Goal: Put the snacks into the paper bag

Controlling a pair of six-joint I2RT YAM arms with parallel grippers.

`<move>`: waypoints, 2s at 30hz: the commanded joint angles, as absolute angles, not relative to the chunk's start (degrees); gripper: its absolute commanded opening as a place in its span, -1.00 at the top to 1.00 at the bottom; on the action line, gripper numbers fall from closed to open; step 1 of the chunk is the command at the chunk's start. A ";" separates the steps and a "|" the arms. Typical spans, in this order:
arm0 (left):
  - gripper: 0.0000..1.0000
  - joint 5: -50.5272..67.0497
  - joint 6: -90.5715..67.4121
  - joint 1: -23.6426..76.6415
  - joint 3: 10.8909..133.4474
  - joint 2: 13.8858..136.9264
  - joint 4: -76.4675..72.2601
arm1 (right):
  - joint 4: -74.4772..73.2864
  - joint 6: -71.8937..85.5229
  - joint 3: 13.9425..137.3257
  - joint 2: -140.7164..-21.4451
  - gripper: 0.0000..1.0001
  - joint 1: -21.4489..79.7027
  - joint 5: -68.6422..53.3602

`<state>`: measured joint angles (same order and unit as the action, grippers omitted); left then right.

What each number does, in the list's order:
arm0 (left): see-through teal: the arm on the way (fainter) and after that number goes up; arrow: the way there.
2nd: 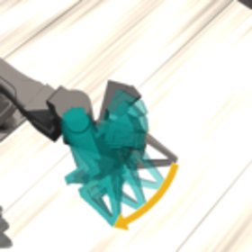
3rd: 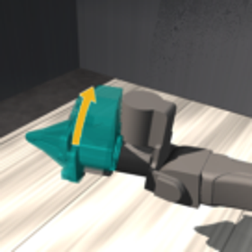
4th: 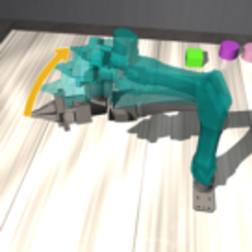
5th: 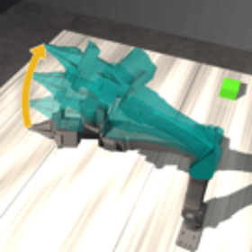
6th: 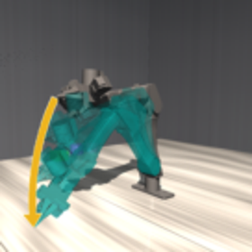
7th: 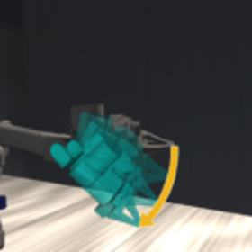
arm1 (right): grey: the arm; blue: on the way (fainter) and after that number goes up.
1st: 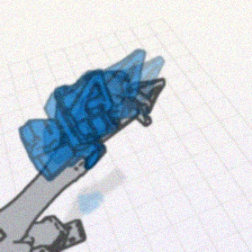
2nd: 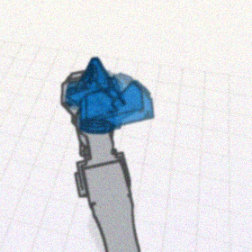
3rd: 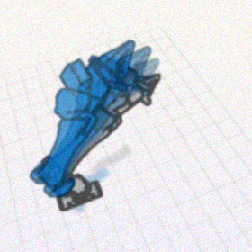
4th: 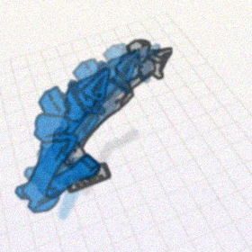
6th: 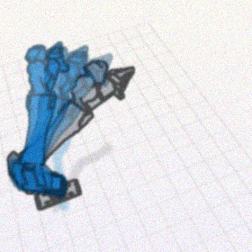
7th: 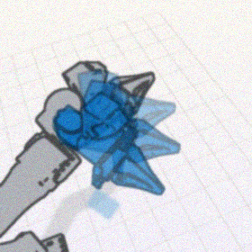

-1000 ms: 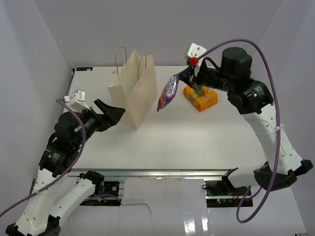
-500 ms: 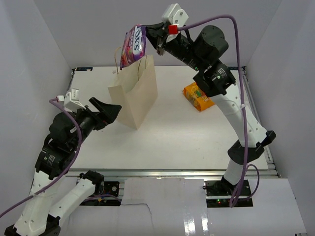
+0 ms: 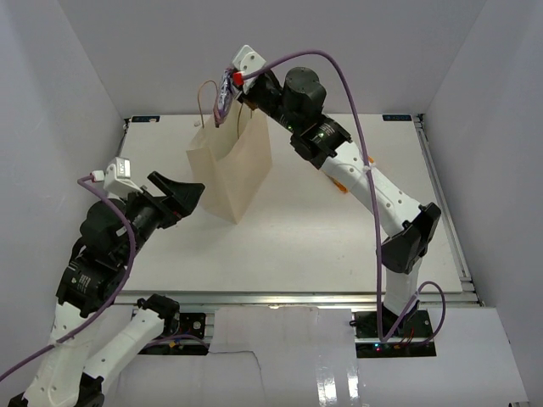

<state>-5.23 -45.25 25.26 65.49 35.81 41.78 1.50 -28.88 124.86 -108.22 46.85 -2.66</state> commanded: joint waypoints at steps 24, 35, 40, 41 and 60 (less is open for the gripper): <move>-0.96 -4.22 -42.89 25.40 66.27 36.73 41.93 | 2.46 -42.19 123.74 -103.28 -0.72 47.81 -1.32; -0.96 6.21 -41.22 25.40 68.03 41.30 37.80 | -11.14 -29.47 113.77 -89.15 -0.90 38.54 -0.08; -0.96 13.44 -40.96 25.40 67.24 44.56 36.04 | -22.66 -16.01 101.10 -83.77 -0.80 20.16 -17.95; -0.96 14.23 -41.13 25.40 66.28 44.91 35.86 | -26.85 -15.74 99.07 -83.15 -0.80 14.30 -20.89; -0.96 13.71 -42.54 25.40 62.49 44.12 33.57 | -37.36 -13.98 94.12 -112.05 -0.99 -17.66 -52.90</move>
<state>12.95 -42.06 25.26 62.78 44.21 34.26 -37.93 -14.09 90.08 -109.38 -16.73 -44.10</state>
